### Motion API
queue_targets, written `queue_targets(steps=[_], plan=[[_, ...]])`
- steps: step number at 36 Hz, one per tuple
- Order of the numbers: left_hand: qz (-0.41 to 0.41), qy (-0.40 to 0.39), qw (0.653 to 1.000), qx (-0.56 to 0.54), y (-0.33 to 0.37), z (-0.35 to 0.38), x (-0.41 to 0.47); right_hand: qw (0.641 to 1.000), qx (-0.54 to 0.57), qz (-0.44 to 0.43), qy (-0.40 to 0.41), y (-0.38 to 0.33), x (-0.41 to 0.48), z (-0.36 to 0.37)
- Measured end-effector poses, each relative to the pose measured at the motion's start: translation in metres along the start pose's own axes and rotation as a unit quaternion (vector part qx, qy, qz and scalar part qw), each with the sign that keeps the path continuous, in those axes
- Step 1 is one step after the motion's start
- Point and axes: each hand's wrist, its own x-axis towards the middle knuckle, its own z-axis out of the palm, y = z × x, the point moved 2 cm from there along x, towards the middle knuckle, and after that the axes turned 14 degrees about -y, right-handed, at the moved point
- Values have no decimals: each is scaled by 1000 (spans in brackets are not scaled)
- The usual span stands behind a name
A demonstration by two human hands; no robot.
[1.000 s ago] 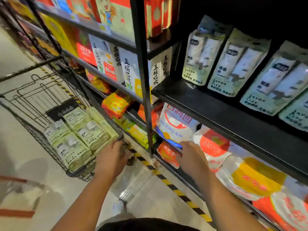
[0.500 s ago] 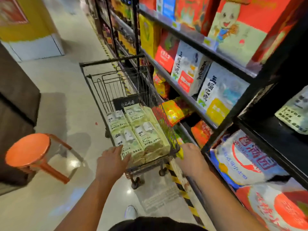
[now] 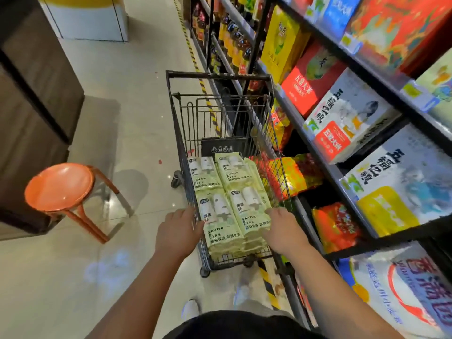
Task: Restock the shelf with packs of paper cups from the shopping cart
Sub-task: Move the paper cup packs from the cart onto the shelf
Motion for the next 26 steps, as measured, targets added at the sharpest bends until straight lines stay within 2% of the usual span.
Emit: queue_targets(steps=[6, 12, 22, 26], plan=[[-47, -36, 998, -20, -11, 14, 23, 999, -18, -10, -35, -8, 38, -1], [-67, -25, 997, 15, -7, 7, 51, 996, -37, -29, -81, -7, 92, -16], [-26, -51, 998, 21, 51, 2, 129, 990, 3, -69, -122, 13, 195, -68], [-41, -69, 997, 15, 71, 3, 172, 986, 5, -65, -154, 29, 233, -74]])
